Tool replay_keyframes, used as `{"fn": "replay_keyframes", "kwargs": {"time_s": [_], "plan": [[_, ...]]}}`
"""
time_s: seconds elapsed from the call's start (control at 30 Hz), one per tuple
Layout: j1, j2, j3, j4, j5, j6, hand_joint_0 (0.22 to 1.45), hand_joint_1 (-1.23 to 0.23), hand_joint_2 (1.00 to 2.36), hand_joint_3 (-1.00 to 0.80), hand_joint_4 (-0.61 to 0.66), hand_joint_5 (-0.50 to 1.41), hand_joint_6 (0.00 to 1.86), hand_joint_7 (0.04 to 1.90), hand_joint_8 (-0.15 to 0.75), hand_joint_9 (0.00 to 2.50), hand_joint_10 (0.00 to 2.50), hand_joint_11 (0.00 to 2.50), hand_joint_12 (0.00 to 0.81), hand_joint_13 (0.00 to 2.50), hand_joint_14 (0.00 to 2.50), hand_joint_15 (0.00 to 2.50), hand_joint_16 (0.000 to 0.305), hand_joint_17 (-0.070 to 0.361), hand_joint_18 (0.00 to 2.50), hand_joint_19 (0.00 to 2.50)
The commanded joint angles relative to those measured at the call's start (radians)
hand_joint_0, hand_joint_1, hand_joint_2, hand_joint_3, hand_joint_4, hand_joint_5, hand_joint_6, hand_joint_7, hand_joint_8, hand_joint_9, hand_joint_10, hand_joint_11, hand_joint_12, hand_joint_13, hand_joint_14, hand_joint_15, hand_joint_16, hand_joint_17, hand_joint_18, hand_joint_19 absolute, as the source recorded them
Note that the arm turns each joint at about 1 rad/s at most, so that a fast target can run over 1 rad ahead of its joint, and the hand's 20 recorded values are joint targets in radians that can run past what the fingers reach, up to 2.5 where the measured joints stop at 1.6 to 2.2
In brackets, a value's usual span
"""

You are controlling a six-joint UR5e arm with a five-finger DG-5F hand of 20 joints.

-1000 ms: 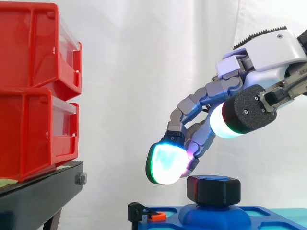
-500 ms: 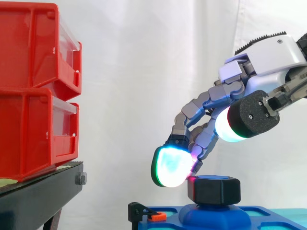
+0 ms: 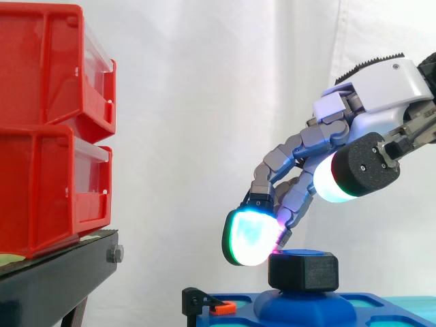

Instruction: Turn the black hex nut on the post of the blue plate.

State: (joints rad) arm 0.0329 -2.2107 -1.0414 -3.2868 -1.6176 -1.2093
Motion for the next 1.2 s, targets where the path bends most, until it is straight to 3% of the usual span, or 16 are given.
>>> {"fn": "replay_keyframes", "kwargs": {"time_s": [0.0, 0.23, 0.5, 0.87, 1.17], "plan": [[-0.013, -0.001, 0.001, -0.008, -0.024, -0.006, 0.51, -0.39, 1.00, -0.50, 0.28, -0.16, 0.50, 0.75, 0.327, 0.66, 0.00, 0.00, 0.406, 0.41, 0.00, 0.02, 0.054, 0.121, 0.16, 0.15], [-0.045, 0.000, 0.000, -0.008, -0.073, -0.015, 0.51, -0.39, 1.00, -0.50, 0.28, -0.16, 0.50, 0.75, 0.327, 0.67, 0.00, 0.00, 0.407, 0.42, 0.00, 0.02, 0.054, 0.121, 0.16, 0.15], [-0.064, 0.000, 0.000, -0.005, -0.107, -0.015, 0.52, -0.39, 1.00, -0.50, 0.28, -0.16, 0.50, 0.75, 0.327, 0.67, 0.00, 0.00, 0.406, 0.42, 0.00, 0.02, 0.053, 0.120, 0.16, 0.15], [-0.076, 0.000, 0.027, 0.007, -0.140, -0.007, 0.52, -0.40, 1.00, -0.50, 0.28, -0.16, 0.50, 0.75, 0.327, 0.67, 0.00, 0.00, 0.407, 0.42, 0.00, 0.02, 0.053, 0.120, 0.17, 0.15], [-0.064, -0.001, 0.058, 0.039, -0.134, 0.022, 0.52, -0.40, 1.00, -0.50, 0.28, -0.16, 0.50, 0.75, 0.328, 0.67, 0.00, 0.00, 0.406, 0.43, 0.00, 0.02, 0.053, 0.120, 0.17, 0.15]]}}
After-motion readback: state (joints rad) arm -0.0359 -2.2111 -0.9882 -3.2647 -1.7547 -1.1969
